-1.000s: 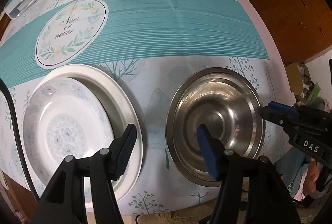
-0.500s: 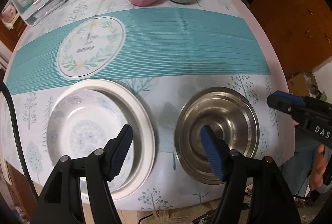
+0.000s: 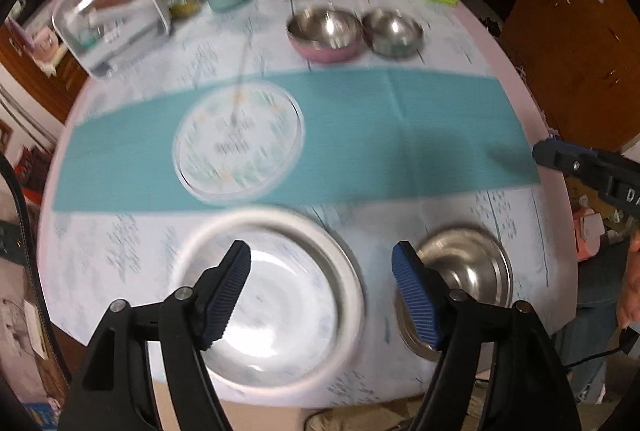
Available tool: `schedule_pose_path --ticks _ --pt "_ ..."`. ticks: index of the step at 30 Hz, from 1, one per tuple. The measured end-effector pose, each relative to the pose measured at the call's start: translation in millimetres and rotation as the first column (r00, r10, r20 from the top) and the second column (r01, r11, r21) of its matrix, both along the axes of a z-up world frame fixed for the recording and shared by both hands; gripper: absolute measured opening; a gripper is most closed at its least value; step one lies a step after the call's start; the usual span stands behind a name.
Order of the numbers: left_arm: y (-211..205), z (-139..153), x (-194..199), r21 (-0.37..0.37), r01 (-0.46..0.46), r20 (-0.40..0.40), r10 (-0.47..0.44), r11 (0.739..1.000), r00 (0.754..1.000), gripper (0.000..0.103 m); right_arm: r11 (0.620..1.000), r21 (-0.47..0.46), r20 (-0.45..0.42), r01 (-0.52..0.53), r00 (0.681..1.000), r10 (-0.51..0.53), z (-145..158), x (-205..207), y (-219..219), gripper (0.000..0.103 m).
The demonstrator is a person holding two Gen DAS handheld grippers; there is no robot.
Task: Organize plates and bowls
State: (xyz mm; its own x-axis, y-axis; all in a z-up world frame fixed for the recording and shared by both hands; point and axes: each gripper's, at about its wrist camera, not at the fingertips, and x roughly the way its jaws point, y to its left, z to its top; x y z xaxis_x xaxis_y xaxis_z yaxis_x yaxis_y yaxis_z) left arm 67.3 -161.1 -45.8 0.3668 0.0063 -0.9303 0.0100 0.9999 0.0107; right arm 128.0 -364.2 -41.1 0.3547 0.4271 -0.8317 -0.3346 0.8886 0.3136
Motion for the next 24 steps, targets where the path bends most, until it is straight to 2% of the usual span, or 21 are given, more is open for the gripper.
schedule_pose_path --ticks 2,8,11,15,20,24 --pt "13 18 16 -0.006 0.004 0.036 -0.004 1.000 0.999 0.083 1.000 0.000 0.010 0.011 1.000 -0.011 9 10 7 0.033" --pt "46 55 86 -0.063 0.021 0.106 -0.014 0.998 0.994 0.089 0.999 0.003 0.036 0.048 0.998 -0.048 37 48 26 0.036" --pt "59 57 129 -0.083 0.019 0.112 -0.009 0.996 0.994 0.090 0.996 0.025 0.034 0.083 0.996 -0.084 45 70 34 0.043" --pt "78 40 199 -0.094 -0.015 0.105 0.024 0.995 0.994 0.090 0.984 0.076 -0.018 0.161 0.987 -0.160 37 112 44 0.045" --pt "95 -8 273 -0.122 -0.048 0.055 0.055 0.991 0.997 0.089 0.954 0.115 -0.128 0.277 0.957 -0.262 -5 166 58 0.045" --pt "98 -49 314 -0.127 -0.052 0.017 0.055 0.991 0.998 0.089 0.931 0.139 -0.210 0.337 0.929 -0.305 -41 198 69 0.045"
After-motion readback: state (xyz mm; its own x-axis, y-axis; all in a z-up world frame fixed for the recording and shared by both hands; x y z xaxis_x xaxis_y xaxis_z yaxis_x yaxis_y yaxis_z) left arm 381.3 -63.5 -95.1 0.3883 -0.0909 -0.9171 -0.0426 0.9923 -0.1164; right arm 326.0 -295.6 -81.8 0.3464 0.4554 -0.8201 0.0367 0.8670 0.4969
